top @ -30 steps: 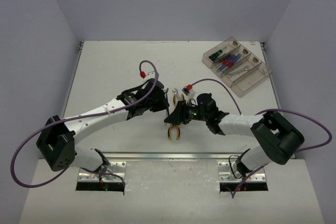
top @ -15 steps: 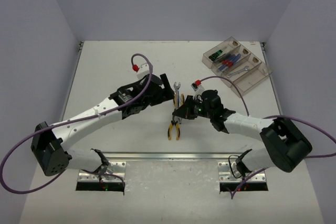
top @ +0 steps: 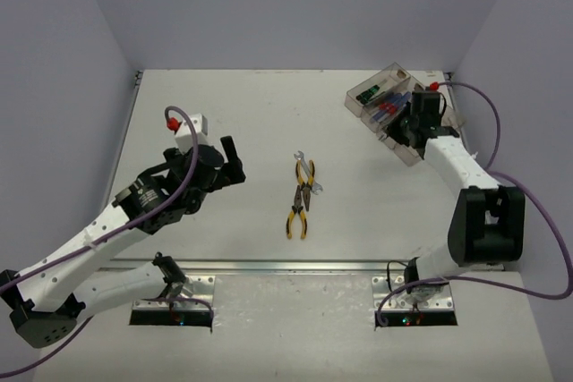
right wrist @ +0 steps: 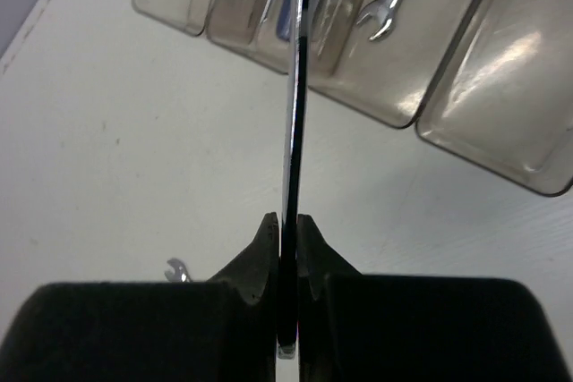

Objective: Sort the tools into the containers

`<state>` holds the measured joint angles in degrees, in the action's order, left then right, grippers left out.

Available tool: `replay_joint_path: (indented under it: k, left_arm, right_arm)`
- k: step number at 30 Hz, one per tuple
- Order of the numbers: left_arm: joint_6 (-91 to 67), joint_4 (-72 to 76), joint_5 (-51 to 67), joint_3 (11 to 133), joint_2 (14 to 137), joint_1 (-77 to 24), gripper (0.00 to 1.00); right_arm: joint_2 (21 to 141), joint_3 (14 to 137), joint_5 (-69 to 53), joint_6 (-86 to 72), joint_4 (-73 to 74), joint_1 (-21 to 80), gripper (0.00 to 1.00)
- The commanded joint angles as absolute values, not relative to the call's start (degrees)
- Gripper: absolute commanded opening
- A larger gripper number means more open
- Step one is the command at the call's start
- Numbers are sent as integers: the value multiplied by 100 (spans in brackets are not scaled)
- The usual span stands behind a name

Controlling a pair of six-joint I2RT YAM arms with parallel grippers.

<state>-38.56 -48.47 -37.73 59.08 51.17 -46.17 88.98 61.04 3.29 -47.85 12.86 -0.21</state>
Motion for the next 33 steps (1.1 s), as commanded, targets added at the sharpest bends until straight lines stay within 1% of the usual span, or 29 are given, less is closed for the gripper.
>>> replay_joint_path:
  k: [1,3,5,9,18,24,26,27,28,30,31,32,33]
  left_arm:
    - [-3537,-4598,-3963,5321,4935,-4660,100]
    - [-3551,-4514,-3943,5193,4906,-4667,100]
    - [-3560,-4567,-3971,5242,4943,-4658,100]
    - [-3607,-4584,-4019,5206,5002,-4666,100]
    - [-3498,-4491,-3851,5169,4976,-4666,100]
    - [-3459,-4439,-3801,5150,4983,-4658,100]
    - [-3454,-4438,-3797,5150,4999,-4666,100]
    - [-3459,-4438,-3792,5150,5006,-4662,100]
    - [-3461,-4440,-3788,5150,5010,-4658,100]
    - [-3455,-4447,-3788,5150,5010,-4658,100]
    - [-3468,-4452,-3797,5155,5001,-4658,100]
    - [-3480,-4456,-3808,5161,4991,-4660,100]
    - [-3480,-4456,-3823,5168,4984,-4667,100]
  right_arm:
    - [9774,7478,1443,-4621,2111,-231,0]
    - [10254,8033,1630,-4643,2428,-328,0]
    - [10689,8339,1631,-4707,2514,-409,0]
    - [11245,8984,1758,-4900,2778,-530,0]
    - [11666,9113,1491,-5375,2795,-648,0]
    - [12076,9584,1283,-5146,2922,-712,0]
    - [12132,9671,1269,-5095,2949,-719,2]
    - [12172,9740,1251,-5054,3002,-721,9]
    - [12203,9798,1232,-5028,3062,-722,19]
    - [12224,9873,1198,-5027,3165,-729,48]
    - [12189,9865,1177,-5036,3181,-729,58]
    - [12149,9850,1153,-5045,3193,-729,66]
    - [12112,9835,1117,-5045,3208,-729,69]
